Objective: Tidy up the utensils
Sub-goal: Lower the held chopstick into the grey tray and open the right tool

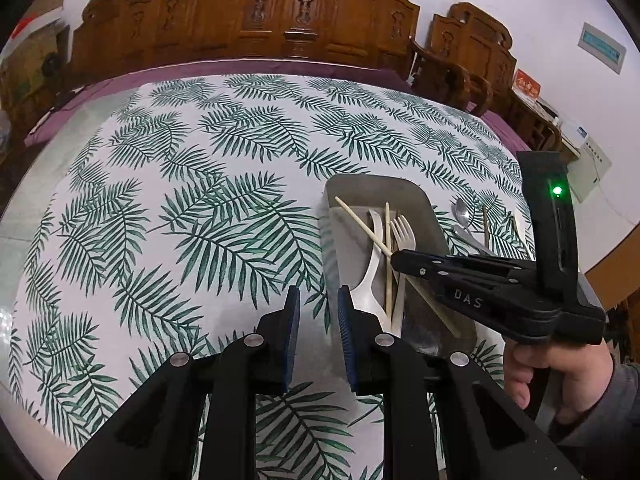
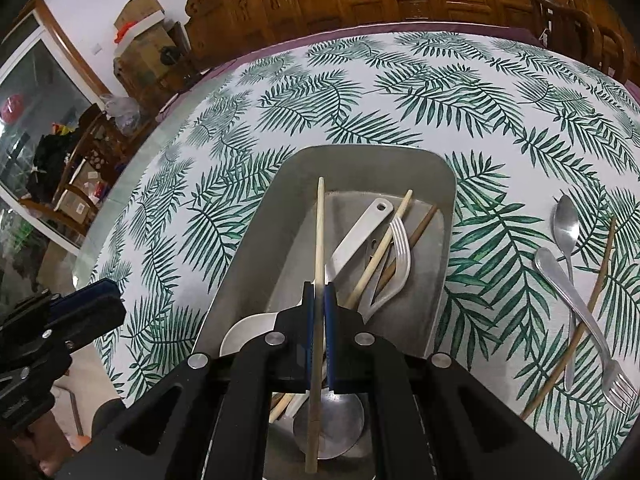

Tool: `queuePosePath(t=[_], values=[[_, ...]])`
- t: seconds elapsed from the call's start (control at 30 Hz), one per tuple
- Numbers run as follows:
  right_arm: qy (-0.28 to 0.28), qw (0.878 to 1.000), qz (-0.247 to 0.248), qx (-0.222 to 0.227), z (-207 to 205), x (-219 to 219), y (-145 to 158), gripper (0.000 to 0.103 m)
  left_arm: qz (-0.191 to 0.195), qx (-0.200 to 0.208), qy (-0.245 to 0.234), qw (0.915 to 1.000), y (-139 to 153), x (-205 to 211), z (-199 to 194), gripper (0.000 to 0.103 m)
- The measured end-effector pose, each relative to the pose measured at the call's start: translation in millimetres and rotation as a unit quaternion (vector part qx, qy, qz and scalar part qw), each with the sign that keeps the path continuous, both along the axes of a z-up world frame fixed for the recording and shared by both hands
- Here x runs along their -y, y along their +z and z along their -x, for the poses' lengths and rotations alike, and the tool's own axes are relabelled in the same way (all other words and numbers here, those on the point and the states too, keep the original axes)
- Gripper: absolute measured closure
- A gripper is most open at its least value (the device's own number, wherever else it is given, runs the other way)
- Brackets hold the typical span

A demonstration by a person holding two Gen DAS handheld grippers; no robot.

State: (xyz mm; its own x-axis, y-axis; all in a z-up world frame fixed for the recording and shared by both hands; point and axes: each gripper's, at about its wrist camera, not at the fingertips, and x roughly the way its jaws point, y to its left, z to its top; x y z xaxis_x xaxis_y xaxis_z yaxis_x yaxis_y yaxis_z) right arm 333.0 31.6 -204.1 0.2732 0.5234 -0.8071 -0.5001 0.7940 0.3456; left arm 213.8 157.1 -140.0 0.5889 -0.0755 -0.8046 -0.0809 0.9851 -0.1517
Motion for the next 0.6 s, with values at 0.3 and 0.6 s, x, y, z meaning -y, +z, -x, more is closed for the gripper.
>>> queuePosePath(t=[0.3, 0.6], values=[[0.014, 1.000, -0.014, 0.017, 7.0, 13.5, 19.5, 0.094, -0.004, 0.004, -0.006, 1.0000, 5.3, 10.0, -2.8, 0.081], [0.012, 0.997, -0.006, 0.074, 21.0, 77.1, 57.1, 0.094, -0.002, 0.013, -0.036, 0.9993, 12.6, 46.8, -11.3, 0.064]])
